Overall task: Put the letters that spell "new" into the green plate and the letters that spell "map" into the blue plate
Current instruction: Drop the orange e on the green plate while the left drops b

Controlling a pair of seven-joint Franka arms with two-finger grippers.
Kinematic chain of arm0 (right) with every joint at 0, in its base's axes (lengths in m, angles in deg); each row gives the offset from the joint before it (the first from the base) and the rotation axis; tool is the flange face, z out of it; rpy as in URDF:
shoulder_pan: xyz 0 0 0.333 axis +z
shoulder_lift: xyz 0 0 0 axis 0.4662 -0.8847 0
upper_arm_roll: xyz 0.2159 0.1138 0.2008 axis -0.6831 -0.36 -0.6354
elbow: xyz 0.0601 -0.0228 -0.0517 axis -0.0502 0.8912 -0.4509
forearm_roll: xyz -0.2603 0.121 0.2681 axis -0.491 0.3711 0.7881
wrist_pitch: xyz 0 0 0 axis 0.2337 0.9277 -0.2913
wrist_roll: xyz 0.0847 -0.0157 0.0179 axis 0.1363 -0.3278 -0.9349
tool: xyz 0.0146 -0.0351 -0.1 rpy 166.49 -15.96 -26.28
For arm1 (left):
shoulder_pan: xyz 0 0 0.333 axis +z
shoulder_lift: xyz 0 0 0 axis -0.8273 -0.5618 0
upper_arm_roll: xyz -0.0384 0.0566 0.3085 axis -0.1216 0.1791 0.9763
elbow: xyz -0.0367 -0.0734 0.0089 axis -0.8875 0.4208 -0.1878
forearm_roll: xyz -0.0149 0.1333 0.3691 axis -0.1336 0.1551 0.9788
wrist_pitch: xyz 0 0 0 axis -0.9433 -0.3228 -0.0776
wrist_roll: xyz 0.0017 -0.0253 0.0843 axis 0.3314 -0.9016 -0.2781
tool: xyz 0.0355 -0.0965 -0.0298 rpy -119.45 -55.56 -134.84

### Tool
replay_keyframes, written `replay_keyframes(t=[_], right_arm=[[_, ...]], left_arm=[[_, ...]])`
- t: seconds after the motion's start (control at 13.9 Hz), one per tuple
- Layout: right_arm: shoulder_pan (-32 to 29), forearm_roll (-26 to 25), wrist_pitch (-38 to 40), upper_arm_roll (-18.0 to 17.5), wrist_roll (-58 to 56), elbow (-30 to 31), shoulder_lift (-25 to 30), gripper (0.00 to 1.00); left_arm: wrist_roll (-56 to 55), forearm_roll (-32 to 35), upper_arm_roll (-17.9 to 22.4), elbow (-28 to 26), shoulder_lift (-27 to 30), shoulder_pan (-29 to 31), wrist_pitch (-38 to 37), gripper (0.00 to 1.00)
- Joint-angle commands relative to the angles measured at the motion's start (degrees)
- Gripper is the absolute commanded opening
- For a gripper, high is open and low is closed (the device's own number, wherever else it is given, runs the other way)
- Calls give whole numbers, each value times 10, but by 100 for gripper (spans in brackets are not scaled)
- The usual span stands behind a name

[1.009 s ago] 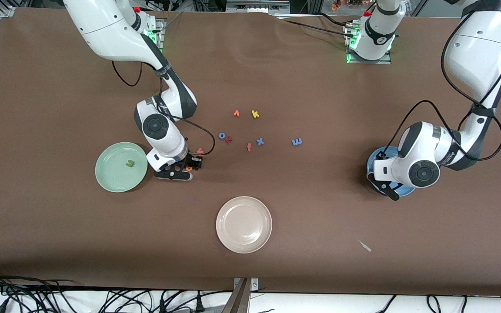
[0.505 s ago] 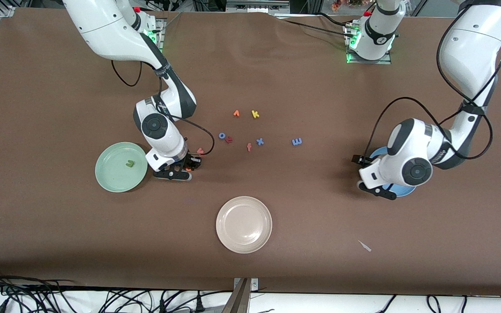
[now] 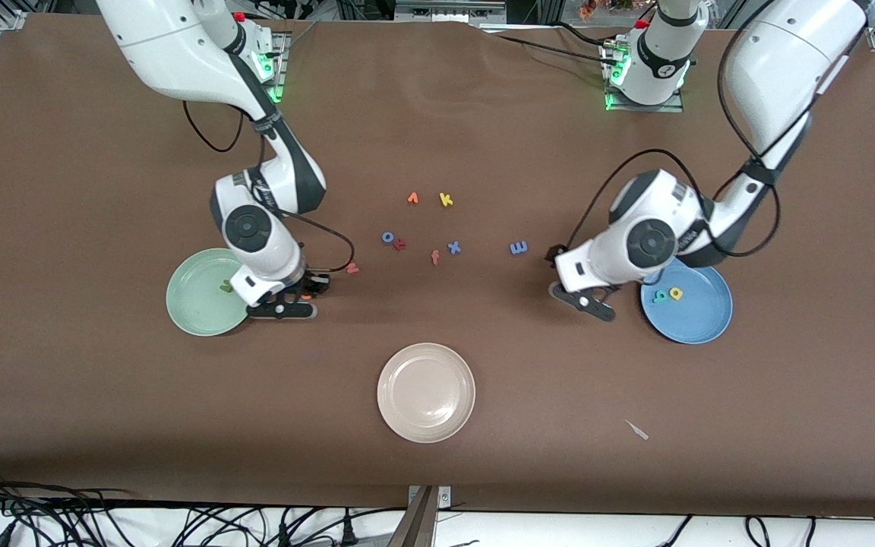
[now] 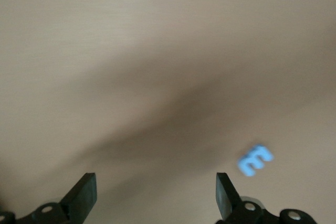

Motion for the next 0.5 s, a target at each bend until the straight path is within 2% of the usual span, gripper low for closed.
replay_keyframes(t=[0.0, 0.14, 0.36, 0.43], right_arm=[[-2, 0, 85, 40, -84, 10, 59, 17], [-2, 0, 112, 79, -154, 13, 74, 17], [-2, 0, 97, 127, -232, 28, 75, 17], [-2, 3, 69, 139, -244, 45, 74, 17]], left_arm=[[-2, 29, -20, -38, 35, -12, 24, 100], [-34, 71, -22, -63, 36, -38, 52, 100], [-183, 237, -23, -111, 28, -70, 88, 100], [-203, 258, -25, -111, 17, -72, 92, 100]])
